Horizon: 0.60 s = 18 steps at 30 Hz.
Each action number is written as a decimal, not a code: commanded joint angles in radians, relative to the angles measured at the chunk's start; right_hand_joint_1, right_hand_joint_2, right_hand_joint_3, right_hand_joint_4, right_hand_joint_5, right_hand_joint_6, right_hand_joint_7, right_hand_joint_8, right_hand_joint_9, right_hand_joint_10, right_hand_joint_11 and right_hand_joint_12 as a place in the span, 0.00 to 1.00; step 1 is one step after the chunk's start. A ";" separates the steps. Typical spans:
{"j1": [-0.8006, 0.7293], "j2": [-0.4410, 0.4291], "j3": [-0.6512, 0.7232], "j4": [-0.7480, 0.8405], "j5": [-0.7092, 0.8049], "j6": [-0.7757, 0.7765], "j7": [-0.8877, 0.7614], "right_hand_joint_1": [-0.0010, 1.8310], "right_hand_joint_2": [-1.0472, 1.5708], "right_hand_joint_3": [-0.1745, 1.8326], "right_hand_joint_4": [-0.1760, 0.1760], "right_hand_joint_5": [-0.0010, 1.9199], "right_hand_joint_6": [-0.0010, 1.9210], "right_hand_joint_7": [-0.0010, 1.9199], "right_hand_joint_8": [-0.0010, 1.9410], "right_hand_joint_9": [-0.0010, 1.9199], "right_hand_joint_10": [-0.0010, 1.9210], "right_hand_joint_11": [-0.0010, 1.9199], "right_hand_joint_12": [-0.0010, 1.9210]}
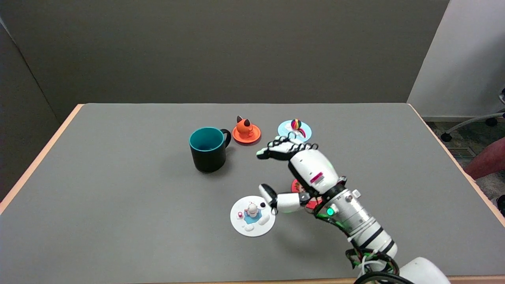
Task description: Pick up the white cup lid.
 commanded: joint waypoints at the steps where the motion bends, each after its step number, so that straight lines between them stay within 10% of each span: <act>1: -0.012 -0.041 -0.077 0.129 -0.007 -0.062 -0.033 0.45 0.63 0.54 0.00 0.36 0.16 0.29 0.10 0.24 0.10 0.15 0.14; 18: 0.047 -0.009 -0.087 0.240 -0.018 -0.065 -0.076 0.46 0.60 0.58 0.06 0.30 0.12 0.27 0.09 0.22 0.09 0.14 0.13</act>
